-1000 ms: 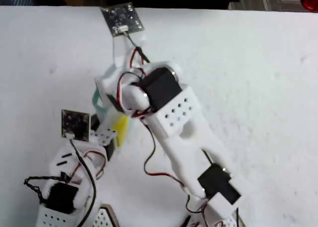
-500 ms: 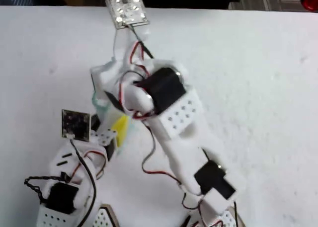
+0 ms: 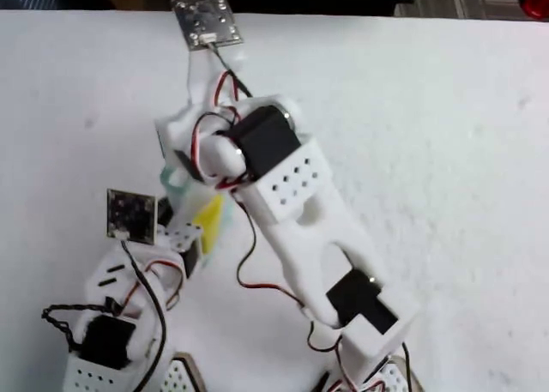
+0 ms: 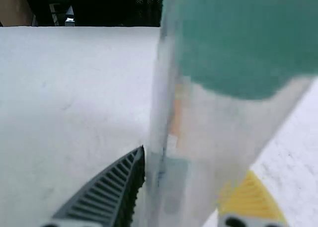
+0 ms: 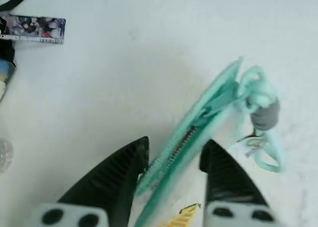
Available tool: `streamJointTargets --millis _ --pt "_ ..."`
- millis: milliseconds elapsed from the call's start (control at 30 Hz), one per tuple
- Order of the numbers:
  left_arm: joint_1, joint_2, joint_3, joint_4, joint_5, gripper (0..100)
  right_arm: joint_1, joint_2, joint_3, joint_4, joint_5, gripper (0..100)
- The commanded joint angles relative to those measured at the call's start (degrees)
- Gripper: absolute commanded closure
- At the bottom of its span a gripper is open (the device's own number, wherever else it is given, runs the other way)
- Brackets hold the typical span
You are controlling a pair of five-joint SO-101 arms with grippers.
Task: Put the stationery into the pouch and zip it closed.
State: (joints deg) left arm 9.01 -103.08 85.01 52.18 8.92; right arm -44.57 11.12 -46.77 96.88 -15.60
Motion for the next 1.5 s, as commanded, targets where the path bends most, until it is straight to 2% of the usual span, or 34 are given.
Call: streamJointTargets --millis 0,133,333,600,667,800,900,967,1000,1133,1333,1467 --pt "0.5 -0.5 -2.5 1.9 0.5 68 2.0 0.0 4.9 0.3 10.3 95.6" --pt "1.9 -0.5 -6.2 6.0 0.4 68 5.6 1.2 8.3 0.7 17.2 94.0" --pt "2.3 -0.5 -6.5 6.6 0.3 68 6.9 7.5 8.9 1.5 26.5 93.5" --pt "2.1 -0.5 -6.6 6.6 0.3 68 7.2 9.1 9.2 1.5 27.8 93.7" --pt "2.0 -0.5 -6.7 6.6 0.3 68 6.7 9.0 11.1 1.6 30.3 93.1" --pt "-0.3 -0.5 -8.5 7.7 0.3 68 5.5 9.0 16.6 1.6 31.7 85.2" --pt "-0.7 -0.5 -10.2 9.5 0.4 68 5.1 9.0 18.1 1.6 33.1 91.1" --pt "-0.6 -0.5 -10.3 9.5 0.5 68 5.3 9.0 16.6 1.6 35.5 99.6" --pt "-0.6 -0.5 -10.2 9.5 0.6 68 5.9 8.9 15.4 1.6 36.4 97.1" --pt "-0.4 -0.5 -10.2 9.5 0.4 68 9.5 5.3 7.6 1.5 38.1 97.9" --pt "-0.5 -0.5 -10.7 10.5 0.7 68 15.8 2.4 -8.1 1.4 48.4 98.1" --pt "-0.3 -0.5 -12.2 12.3 0.7 68 19.8 2.4 -13.3 1.3 53.4 98.1"
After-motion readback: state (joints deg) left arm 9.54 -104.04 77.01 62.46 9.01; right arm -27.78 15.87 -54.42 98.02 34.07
